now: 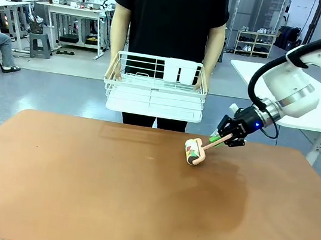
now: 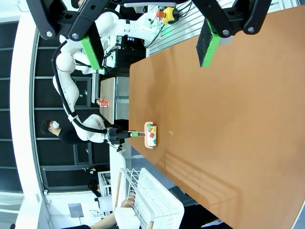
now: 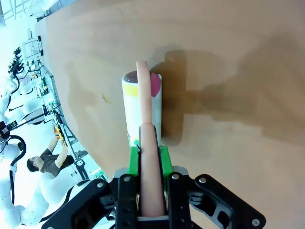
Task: Clean the table.
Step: Clean the table with the Lint Roller when the human lifts the Dish drying rack.
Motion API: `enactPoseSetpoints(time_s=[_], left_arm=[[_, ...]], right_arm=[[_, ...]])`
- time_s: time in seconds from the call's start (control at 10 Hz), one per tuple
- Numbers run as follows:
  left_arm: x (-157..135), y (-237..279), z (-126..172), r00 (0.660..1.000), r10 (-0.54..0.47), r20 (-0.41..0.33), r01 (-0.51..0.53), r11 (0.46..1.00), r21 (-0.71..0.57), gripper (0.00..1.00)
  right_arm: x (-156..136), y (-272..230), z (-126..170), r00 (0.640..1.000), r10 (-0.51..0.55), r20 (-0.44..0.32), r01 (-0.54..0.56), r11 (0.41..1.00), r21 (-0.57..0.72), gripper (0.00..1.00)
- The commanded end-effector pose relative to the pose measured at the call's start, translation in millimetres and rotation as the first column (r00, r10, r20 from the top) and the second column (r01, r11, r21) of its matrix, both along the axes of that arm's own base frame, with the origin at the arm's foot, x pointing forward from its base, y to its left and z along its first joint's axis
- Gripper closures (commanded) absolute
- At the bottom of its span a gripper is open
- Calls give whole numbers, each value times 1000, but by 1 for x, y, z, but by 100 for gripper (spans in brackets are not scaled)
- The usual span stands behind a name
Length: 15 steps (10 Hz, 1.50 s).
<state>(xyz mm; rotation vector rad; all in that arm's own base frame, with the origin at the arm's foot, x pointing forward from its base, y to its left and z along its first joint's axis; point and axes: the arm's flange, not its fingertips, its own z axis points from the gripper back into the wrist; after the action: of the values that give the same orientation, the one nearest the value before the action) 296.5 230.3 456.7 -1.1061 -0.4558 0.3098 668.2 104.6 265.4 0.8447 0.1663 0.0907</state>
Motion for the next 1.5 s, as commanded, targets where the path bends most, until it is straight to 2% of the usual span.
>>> enactPoseSetpoints(time_s=[0.0,0.3,0.5,0.6,0.7,0.8,0.9,1.0,1.1,1.2,1.3,1.4], left_arm=[[-1,2,3,999,-7,31,8,1000,-12,0],[-1,2,3,999,-7,31,8,1000,-12,0],[-1,2,3,999,-7,31,8,1000,-12,0],[-1,2,3,999,-7,31,8,1000,-12,0],[-1,2,3,999,-7,31,8,1000,-12,0],[-1,2,3,999,-7,31,8,1000,-12,0],[-1,2,3,999,-7,31,8,1000,-12,0],[-1,2,3,999,-7,31,8,1000,-12,0],[-1,2,3,999,-7,31,8,1000,-12,0],[-1,2,3,999,-7,31,8,1000,-12,0],[-1,2,3,999,-7,31,8,1000,-12,0],[-1,2,3,999,-7,31,8,1000,-12,0]], right_arm=[[-2,18,-36,998,38,-51,-45,990,-132,79],[-3,19,-14,1000,-13,-19,11,993,-114,79],[-17,12,16,997,-77,22,79,990,-114,79],[-33,8,43,992,-107,63,115,983,-144,79],[-55,2,80,981,-132,143,160,964,-210,79],[-72,-11,114,965,-166,202,224,923,-313,79],[-90,-26,143,955,-217,204,278,896,-347,79],[-107,-41,162,927,-289,237,362,855,-371,79],[-122,-52,173,904,-348,249,422,825,-377,79],[-138,-62,183,874,-431,222,485,779,-398,79],[-149,-70,194,857,-478,195,514,762,-393,79],[-160,-77,205,854,-499,150,516,771,-373,79]])
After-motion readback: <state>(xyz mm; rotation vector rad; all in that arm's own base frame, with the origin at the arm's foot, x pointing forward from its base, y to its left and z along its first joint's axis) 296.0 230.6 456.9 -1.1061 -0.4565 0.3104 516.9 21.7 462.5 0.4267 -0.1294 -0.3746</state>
